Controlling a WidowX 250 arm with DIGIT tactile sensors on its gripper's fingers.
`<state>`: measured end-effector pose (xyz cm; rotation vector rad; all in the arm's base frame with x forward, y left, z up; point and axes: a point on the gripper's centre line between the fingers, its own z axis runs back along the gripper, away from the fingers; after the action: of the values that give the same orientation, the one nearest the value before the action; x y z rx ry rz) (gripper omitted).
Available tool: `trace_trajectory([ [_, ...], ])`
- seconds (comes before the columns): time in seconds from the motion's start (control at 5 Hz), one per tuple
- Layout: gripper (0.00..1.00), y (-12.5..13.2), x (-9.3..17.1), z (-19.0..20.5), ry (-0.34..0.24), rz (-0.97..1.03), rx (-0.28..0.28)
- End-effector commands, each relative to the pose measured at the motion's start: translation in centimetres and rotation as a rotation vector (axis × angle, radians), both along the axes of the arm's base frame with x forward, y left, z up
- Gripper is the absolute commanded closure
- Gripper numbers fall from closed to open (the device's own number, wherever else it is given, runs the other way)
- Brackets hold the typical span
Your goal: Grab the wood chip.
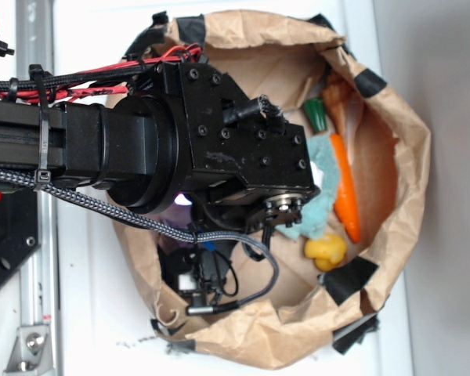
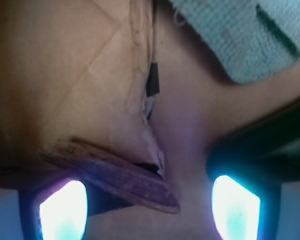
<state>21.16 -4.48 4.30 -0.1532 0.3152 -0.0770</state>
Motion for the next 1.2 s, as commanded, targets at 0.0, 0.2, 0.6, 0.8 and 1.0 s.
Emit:
trace_trajectory([
  [0.0,0.0,-2.2,-1.9,-0.6,-0.038,-0.141,-0.067],
  [0.2,0.0,-3.0,-2.2,-1.7,-0.028,-0.173,-0.128],
  [0.6,0.0,-4.7,-2.3,-4.1,-0.063,-0.254,-0.062],
  [0.8,0.0,-5.0,-1.7,-5.0,-0.081,-0.296,-0.001],
  [1.0,1.0,-4.5,-1.4,-4.6,-0.097,-0.263,0.045],
])
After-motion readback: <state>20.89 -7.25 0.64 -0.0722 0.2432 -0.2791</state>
